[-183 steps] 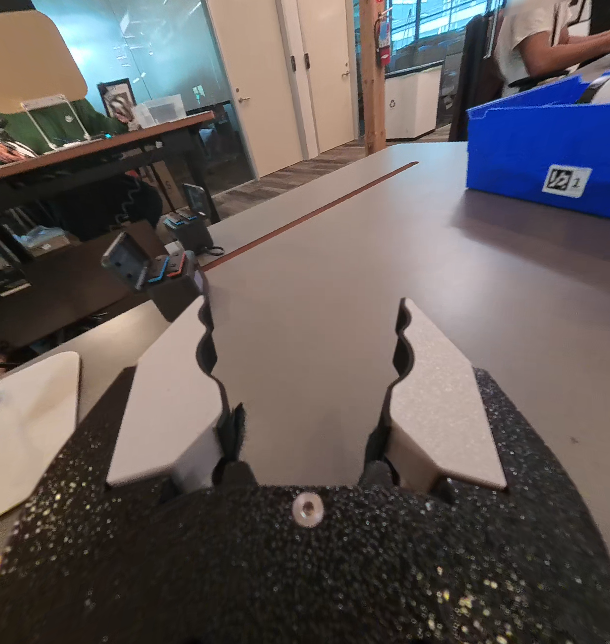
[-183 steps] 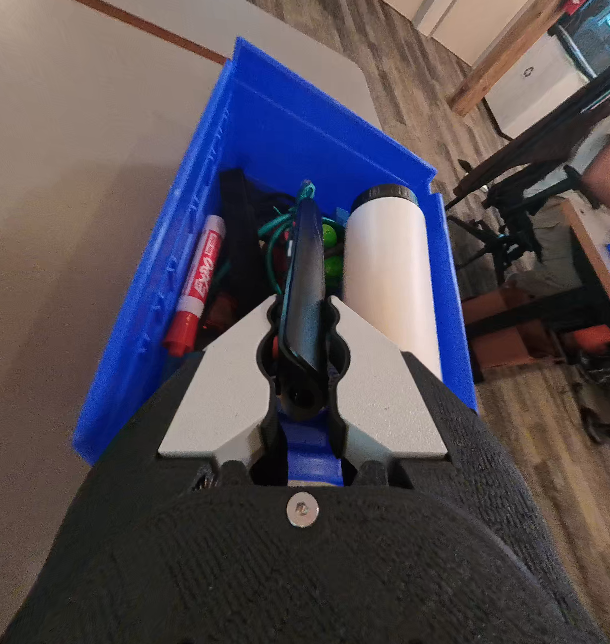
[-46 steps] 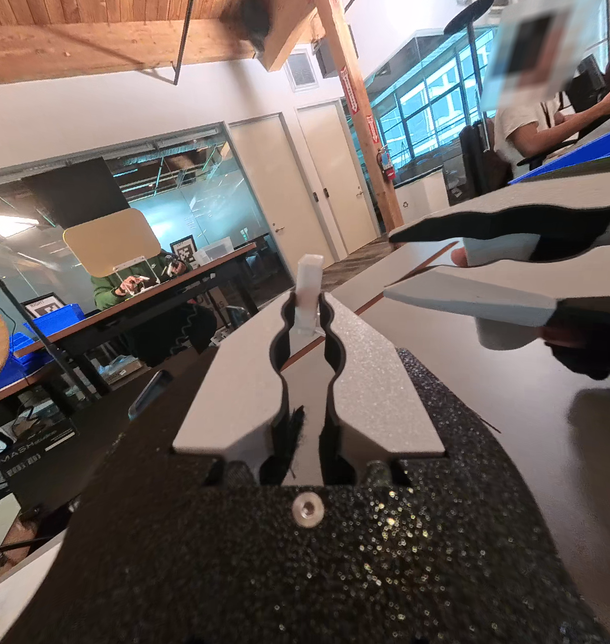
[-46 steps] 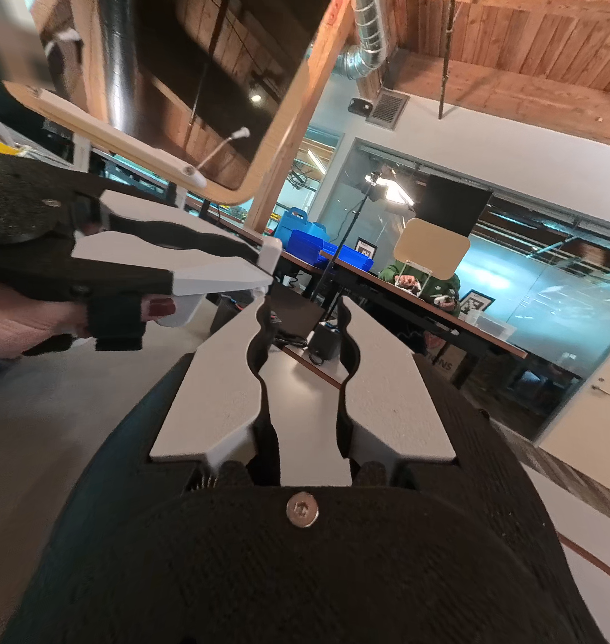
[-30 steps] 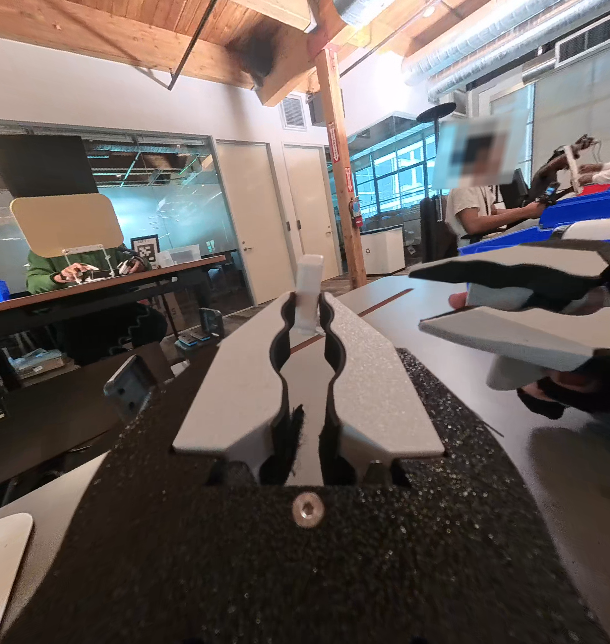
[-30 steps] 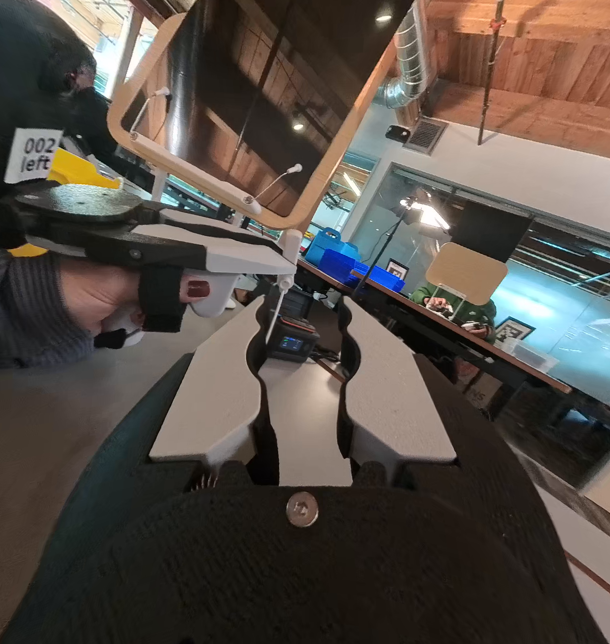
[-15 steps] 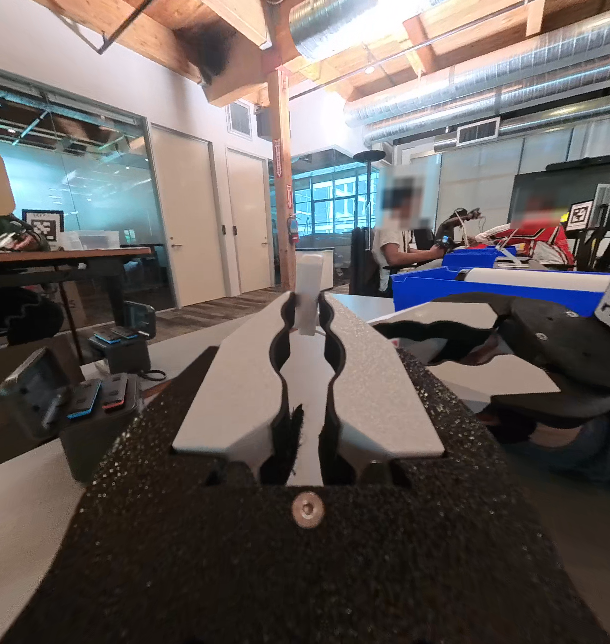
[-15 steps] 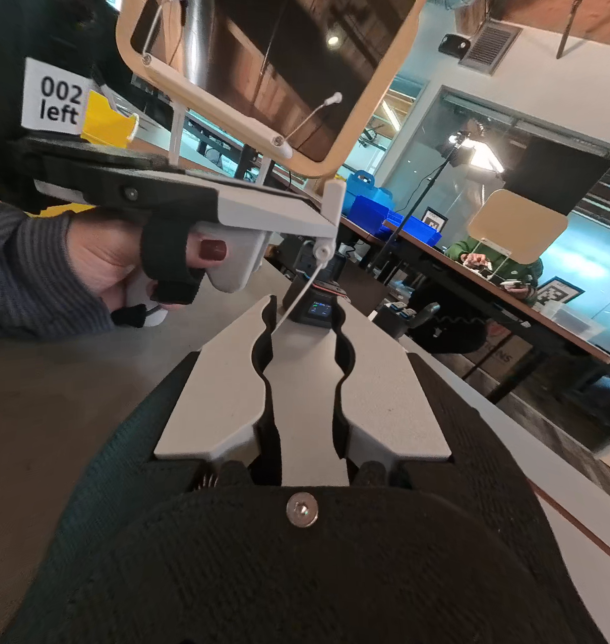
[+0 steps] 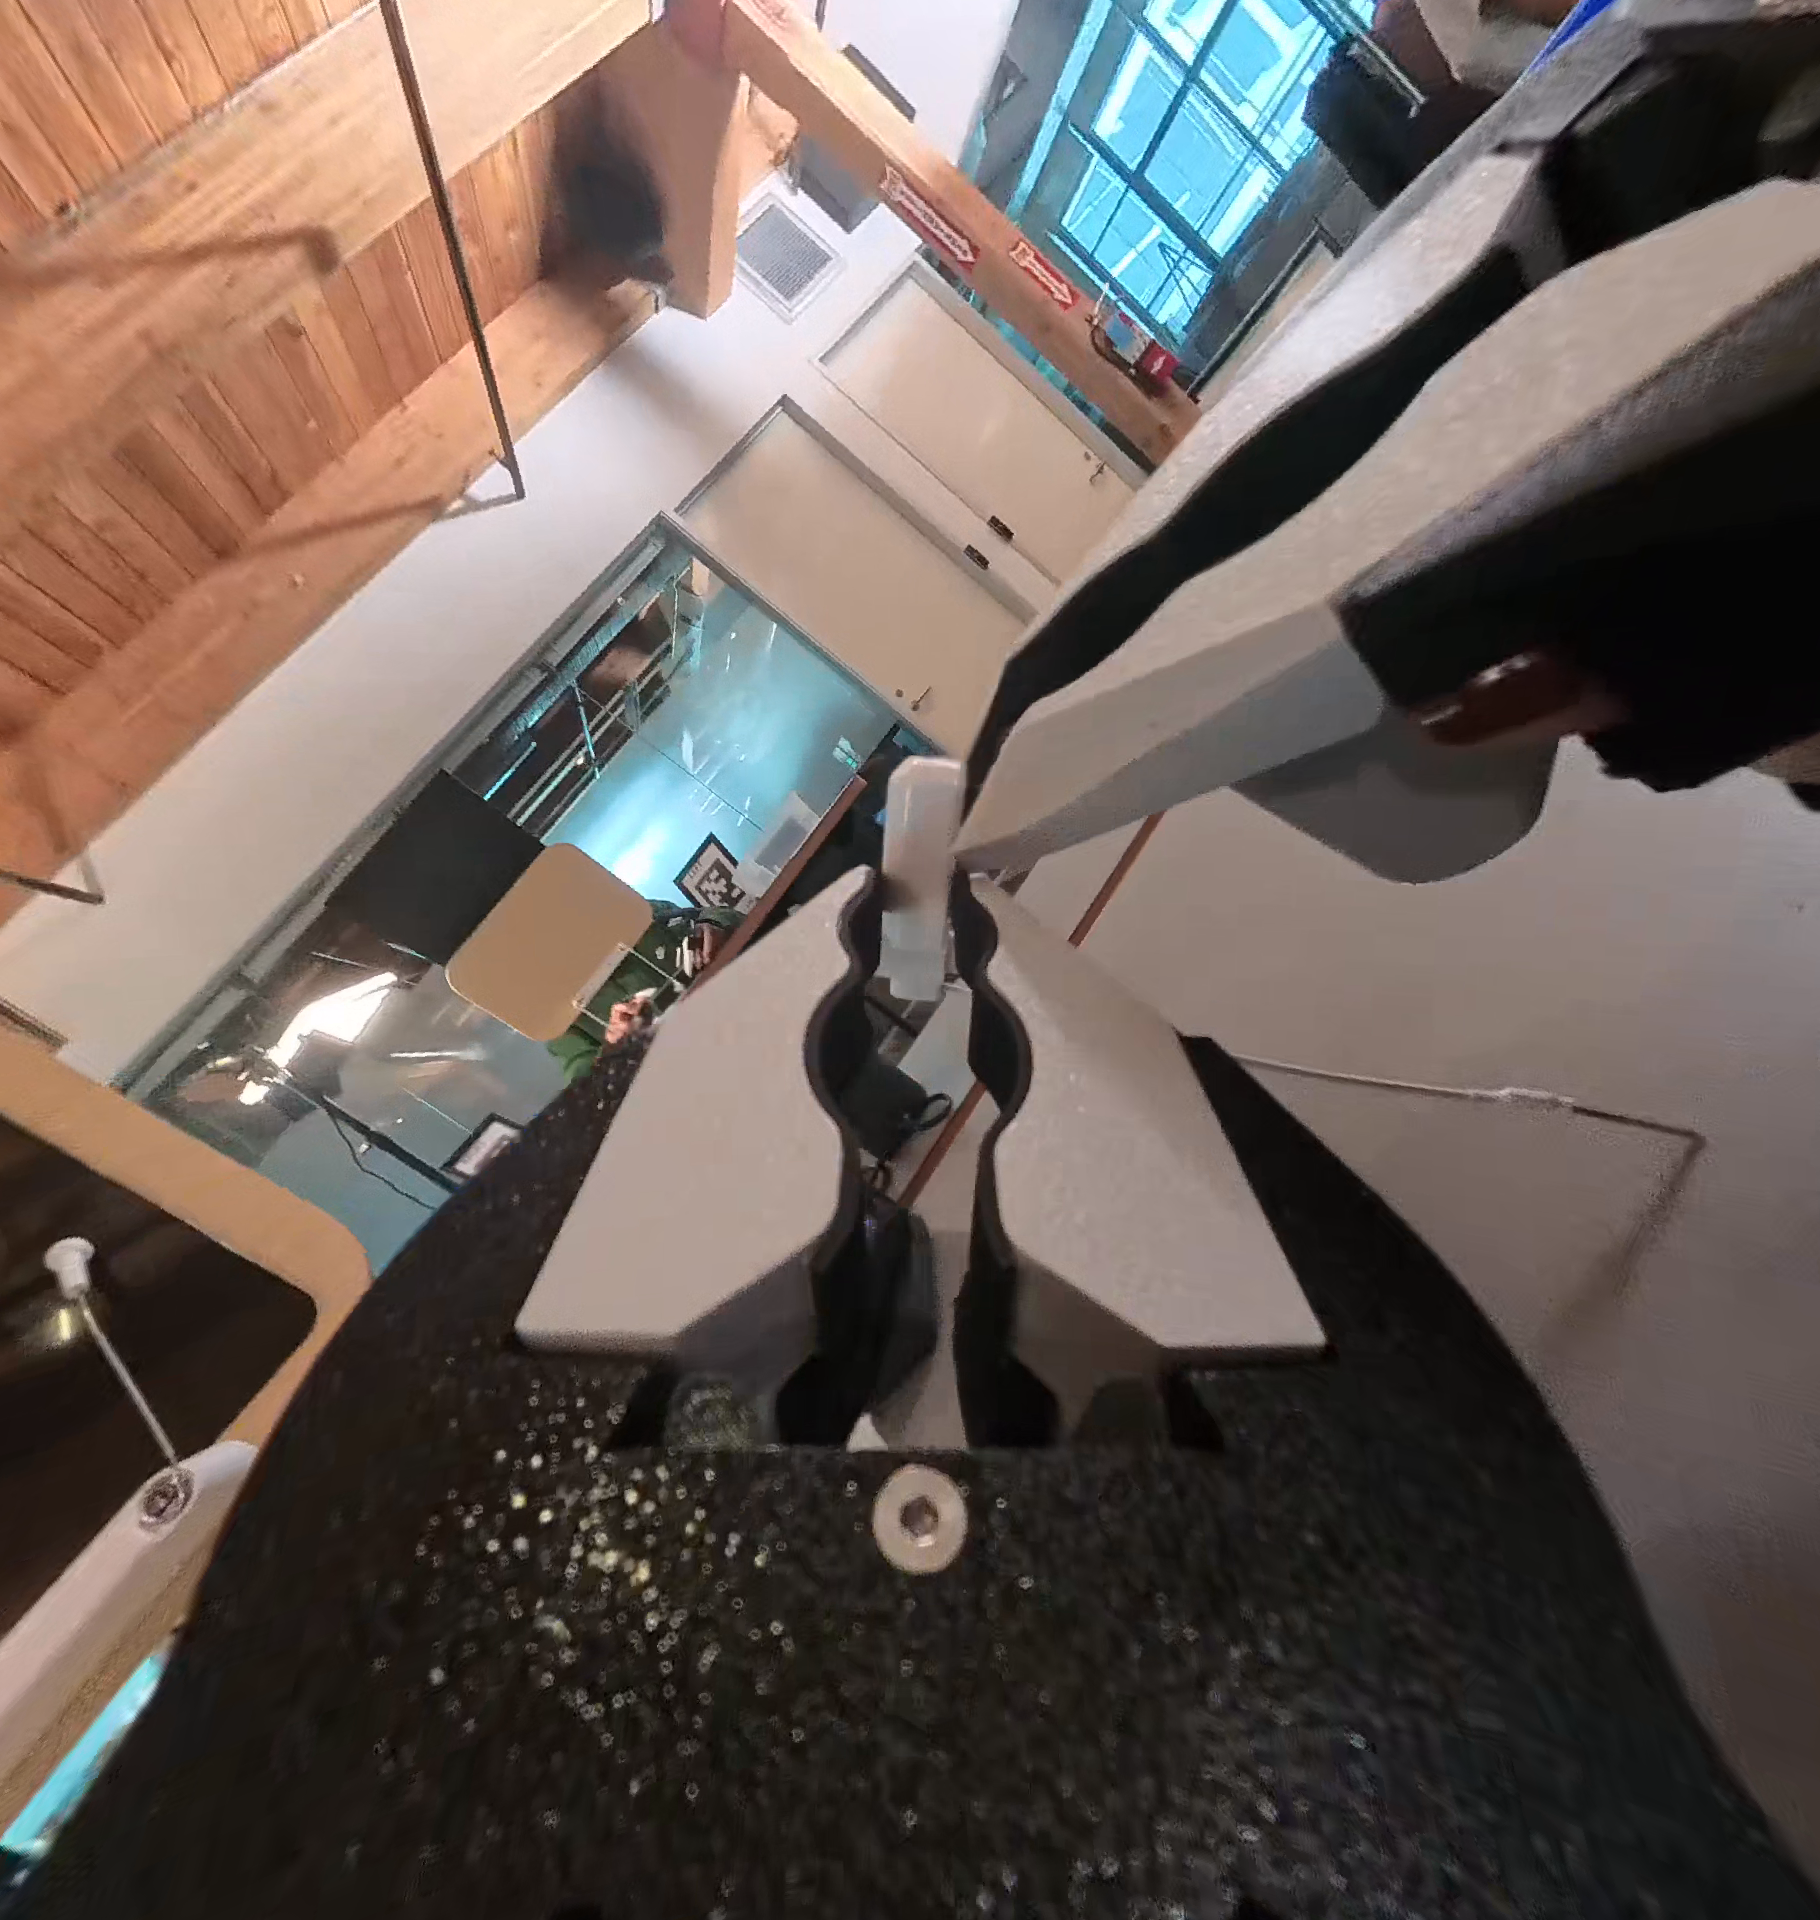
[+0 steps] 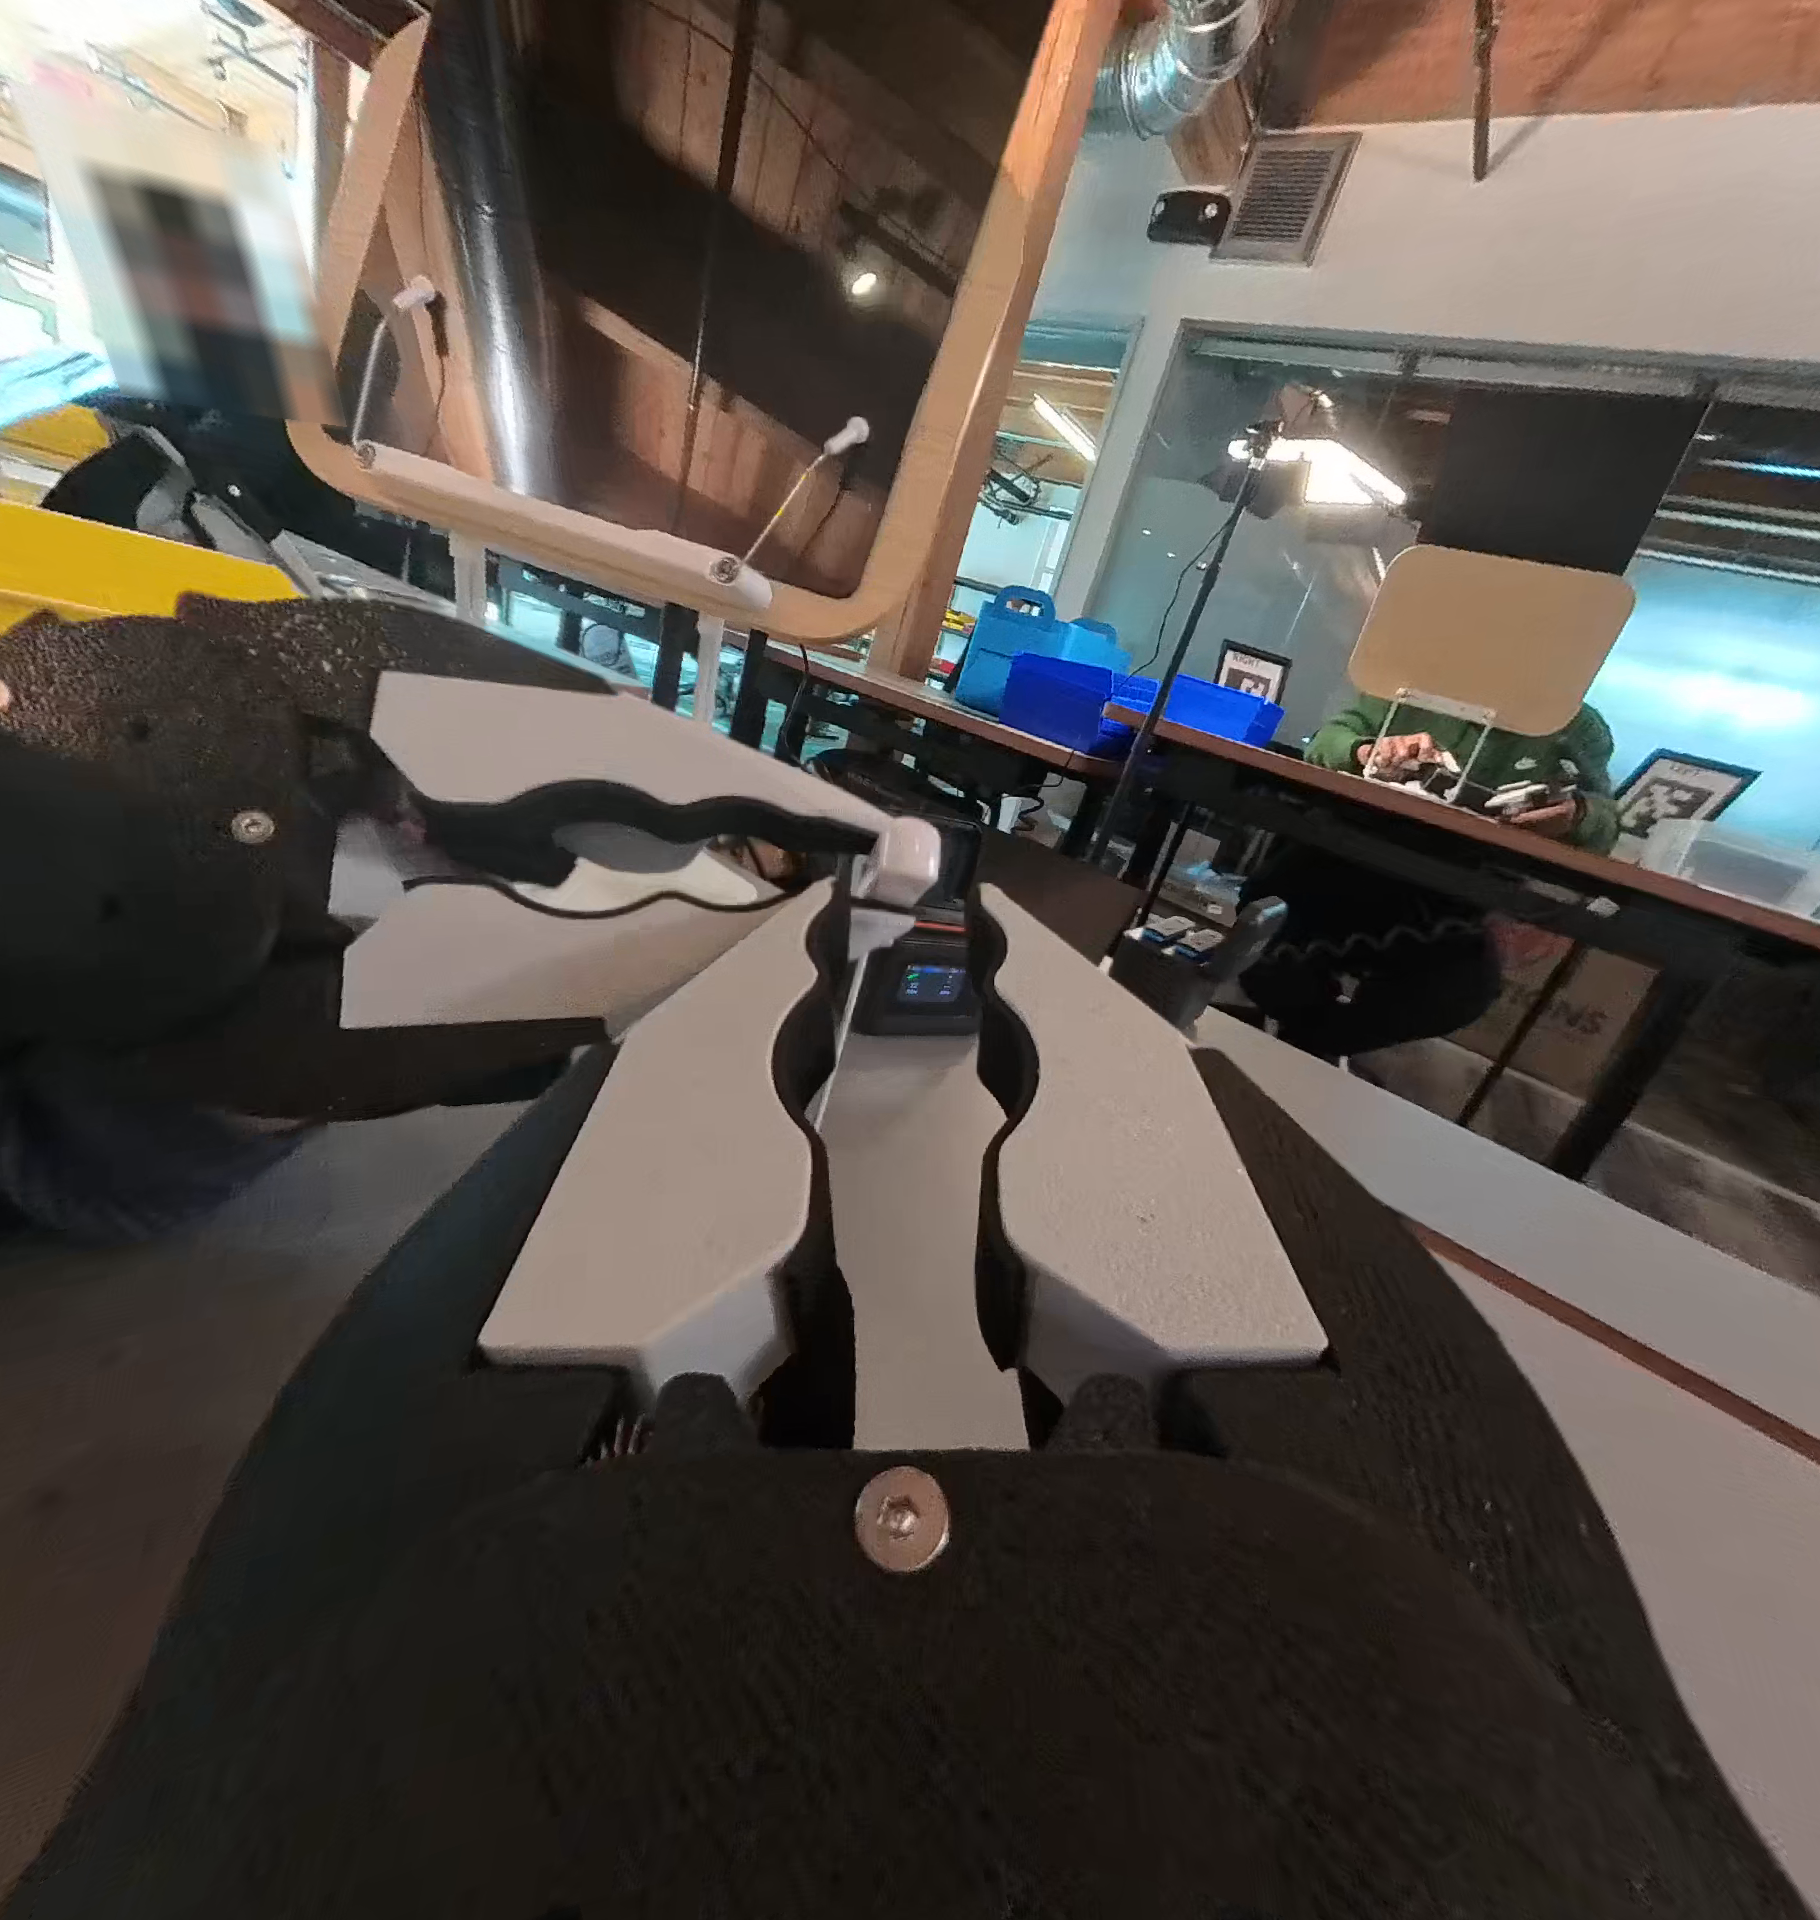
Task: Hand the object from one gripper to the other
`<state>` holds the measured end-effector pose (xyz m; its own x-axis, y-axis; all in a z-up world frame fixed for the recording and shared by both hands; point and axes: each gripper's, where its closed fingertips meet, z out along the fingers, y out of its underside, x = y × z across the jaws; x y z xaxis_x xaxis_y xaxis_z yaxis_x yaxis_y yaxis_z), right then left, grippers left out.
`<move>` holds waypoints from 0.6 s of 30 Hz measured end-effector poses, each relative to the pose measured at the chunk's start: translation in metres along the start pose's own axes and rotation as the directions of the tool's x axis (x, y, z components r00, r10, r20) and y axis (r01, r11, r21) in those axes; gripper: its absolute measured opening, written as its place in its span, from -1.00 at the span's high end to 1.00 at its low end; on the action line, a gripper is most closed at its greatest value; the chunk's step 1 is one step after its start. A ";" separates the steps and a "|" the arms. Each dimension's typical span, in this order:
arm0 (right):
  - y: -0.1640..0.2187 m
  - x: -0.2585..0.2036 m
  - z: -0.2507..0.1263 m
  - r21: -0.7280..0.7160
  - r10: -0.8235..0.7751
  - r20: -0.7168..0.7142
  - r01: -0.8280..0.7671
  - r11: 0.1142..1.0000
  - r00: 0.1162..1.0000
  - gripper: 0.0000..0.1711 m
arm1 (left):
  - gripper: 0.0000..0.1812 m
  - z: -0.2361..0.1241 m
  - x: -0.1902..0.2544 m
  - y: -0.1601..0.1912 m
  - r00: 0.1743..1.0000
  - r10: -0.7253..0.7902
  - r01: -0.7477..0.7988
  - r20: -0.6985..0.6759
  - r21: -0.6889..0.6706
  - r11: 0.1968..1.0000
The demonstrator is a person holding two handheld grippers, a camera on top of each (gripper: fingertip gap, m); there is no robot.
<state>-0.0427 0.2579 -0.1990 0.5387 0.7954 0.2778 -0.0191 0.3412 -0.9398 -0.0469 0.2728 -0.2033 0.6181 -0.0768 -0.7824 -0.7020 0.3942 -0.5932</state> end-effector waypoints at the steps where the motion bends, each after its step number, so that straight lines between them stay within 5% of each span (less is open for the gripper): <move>1: 0.000 0.000 0.000 0.001 0.008 0.005 -0.008 1.000 1.000 0.78 | 0.88 0.000 0.000 -0.001 1.000 0.006 -0.006 0.001 0.002 1.000; 8: -0.009 -0.003 -0.003 0.054 0.100 0.066 -0.104 0.993 0.993 0.72 | 0.88 0.000 0.006 -0.005 0.998 0.065 -0.064 -0.020 0.014 0.998; 12: -0.010 0.002 -0.001 0.028 0.101 0.066 -0.103 0.994 0.993 0.88 | 0.88 0.000 0.001 -0.017 0.993 0.119 -0.118 -0.005 0.045 0.992; 15: -0.030 0.006 0.005 0.026 0.133 0.102 -0.136 0.990 0.986 0.89 | 0.87 0.002 -0.017 -0.028 0.999 0.028 -0.026 -0.022 0.080 0.996; 18: -0.054 0.008 0.013 0.037 0.193 0.188 -0.203 0.978 0.963 0.89 | 0.36 -0.004 -0.036 -0.046 0.973 -0.190 0.206 -0.128 0.129 0.970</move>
<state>-0.0484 0.2522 -0.1438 0.3564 0.9261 0.1239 -0.1591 0.1908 -0.9687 -0.0384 0.2540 -0.1489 0.6894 -0.2669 -0.6734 -0.5082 0.4843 -0.7122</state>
